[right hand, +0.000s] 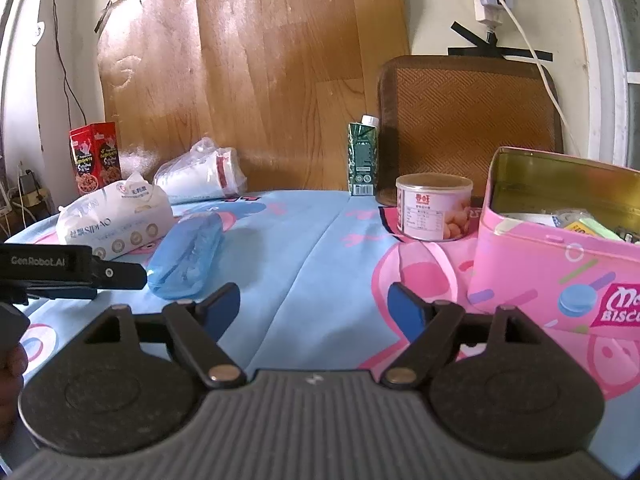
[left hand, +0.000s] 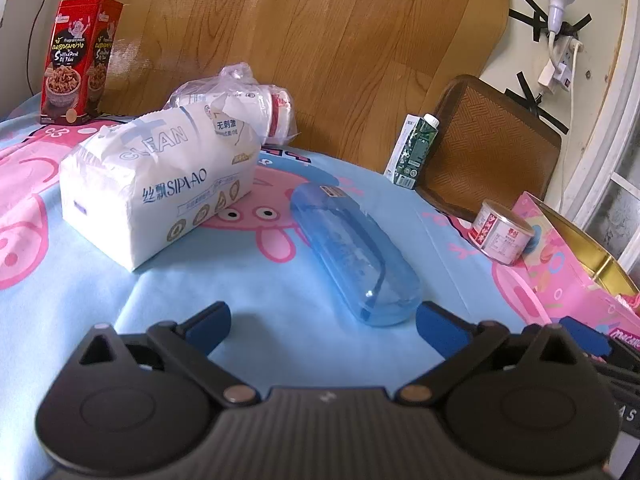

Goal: Organize soft objects

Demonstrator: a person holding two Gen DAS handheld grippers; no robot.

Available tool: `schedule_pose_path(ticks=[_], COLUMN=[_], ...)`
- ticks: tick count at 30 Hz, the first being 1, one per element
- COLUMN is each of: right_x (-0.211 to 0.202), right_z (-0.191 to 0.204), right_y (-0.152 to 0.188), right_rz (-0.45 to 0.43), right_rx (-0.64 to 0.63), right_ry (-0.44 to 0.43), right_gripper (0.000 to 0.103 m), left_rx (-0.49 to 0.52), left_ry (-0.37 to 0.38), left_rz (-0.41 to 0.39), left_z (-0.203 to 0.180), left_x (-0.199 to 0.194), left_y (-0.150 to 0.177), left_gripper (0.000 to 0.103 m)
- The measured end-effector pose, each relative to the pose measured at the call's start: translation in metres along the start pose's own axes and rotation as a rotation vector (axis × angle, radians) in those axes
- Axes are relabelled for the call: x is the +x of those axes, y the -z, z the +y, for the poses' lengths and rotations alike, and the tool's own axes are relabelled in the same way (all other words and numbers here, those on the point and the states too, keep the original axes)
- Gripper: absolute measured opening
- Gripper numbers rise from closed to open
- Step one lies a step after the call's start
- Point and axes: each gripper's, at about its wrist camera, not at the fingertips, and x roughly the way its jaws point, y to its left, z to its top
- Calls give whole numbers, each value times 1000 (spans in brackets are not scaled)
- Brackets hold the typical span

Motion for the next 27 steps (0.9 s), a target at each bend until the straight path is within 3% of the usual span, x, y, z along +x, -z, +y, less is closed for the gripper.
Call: schedule_pose_path(ticks=[27], right_x=[-1], right_z=[1], right_y=[1], right_rz=[-7], right_rx=[2], right_ry=[0], right_gripper=[85], left_rx=[-11], left_ry=[7], left_rz=[-1], left_z=[1], left_x=[-1], left_y=[0], left_gripper=[102])
